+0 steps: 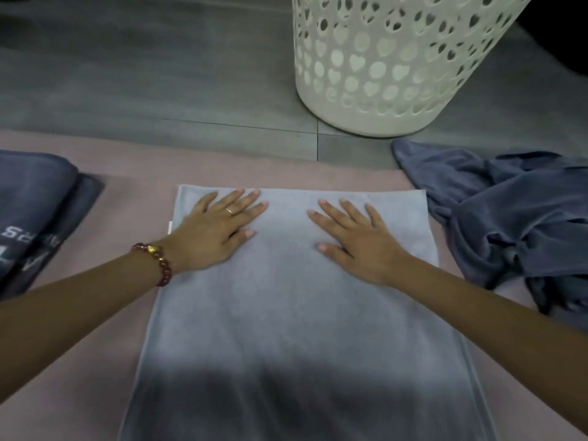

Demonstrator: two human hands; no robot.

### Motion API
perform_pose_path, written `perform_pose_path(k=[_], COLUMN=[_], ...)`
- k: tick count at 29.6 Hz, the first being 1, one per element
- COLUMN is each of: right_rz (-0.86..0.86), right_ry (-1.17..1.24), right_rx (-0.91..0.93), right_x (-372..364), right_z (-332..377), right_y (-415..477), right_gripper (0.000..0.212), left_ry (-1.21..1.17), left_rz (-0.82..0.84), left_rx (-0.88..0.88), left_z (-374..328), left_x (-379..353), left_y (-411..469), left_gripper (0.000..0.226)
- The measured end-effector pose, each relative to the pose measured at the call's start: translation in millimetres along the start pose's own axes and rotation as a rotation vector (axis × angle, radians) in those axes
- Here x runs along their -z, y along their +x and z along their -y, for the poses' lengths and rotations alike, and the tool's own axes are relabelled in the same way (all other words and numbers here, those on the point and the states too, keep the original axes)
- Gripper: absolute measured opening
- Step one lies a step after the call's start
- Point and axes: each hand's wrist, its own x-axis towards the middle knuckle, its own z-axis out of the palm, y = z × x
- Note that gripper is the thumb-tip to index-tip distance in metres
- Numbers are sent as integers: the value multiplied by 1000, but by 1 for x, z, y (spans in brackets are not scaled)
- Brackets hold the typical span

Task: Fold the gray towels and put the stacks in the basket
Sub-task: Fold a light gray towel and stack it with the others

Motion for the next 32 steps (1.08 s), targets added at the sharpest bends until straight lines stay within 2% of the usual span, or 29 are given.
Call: perform_pose_path(k=[2, 4, 6, 8, 11, 14, 17, 19, 20, 22, 24, 25, 27, 30, 32], right_rz=[8, -12, -22, -58, -89, -20, -150, -368, -426, -377, -305, -285, -230, -184, -142], right_ry=[-3, 15, 54, 112, 100, 52, -106, -241, -274, -249, -216, -197, -159, -7, 97], right_rx=[-72, -230, -388, -469, -490, -491, -295, 16, 159, 389, 515, 552, 573, 482, 374], right_x=[-3, -4, 0, 8, 31, 53, 67, 69, 70, 68, 59, 51, 36, 18, 11], right_z=[-18, -43, -65, -75, -78, -76, -68, -62, -57, -41, -23, -15, -7, -12, -21], right_y=[-11, -20, -25, -21, -6, 5, 1, -13, -24, -52, -80, -93, -112, -126, -133], right_gripper=[69, 72, 71, 66, 61, 48, 18, 6, 7, 12, 15, 13, 23, 26, 31], left_ry=[46, 63, 8, -128, -248, -251, -229, -193, -174, -97, 13, 65, 120, 76, 35], left_rz=[-2, 11, 36, 2, -100, -29, 25, -51, -116, -252, -336, -333, -260, -139, -109], left_rx=[82, 184, 250, 296, 277, 186, 134, 53, -11, -189, -383, -457, -535, -512, -482], left_z=[7, 12, 12, 7, -2, -13, -27, -40, -47, -61, -71, -73, -78, -77, -73], left_x=[-4, 0, 2, 7, 19, 30, 37, 41, 44, 46, 43, 40, 33, 18, 11], left_y=[0, 1, 5, 10, 21, 36, 50, 54, 55, 52, 48, 46, 41, 33, 26], left_gripper=[81, 88, 89, 89, 85, 87, 91, 88, 88, 83, 71, 65, 62, 72, 70])
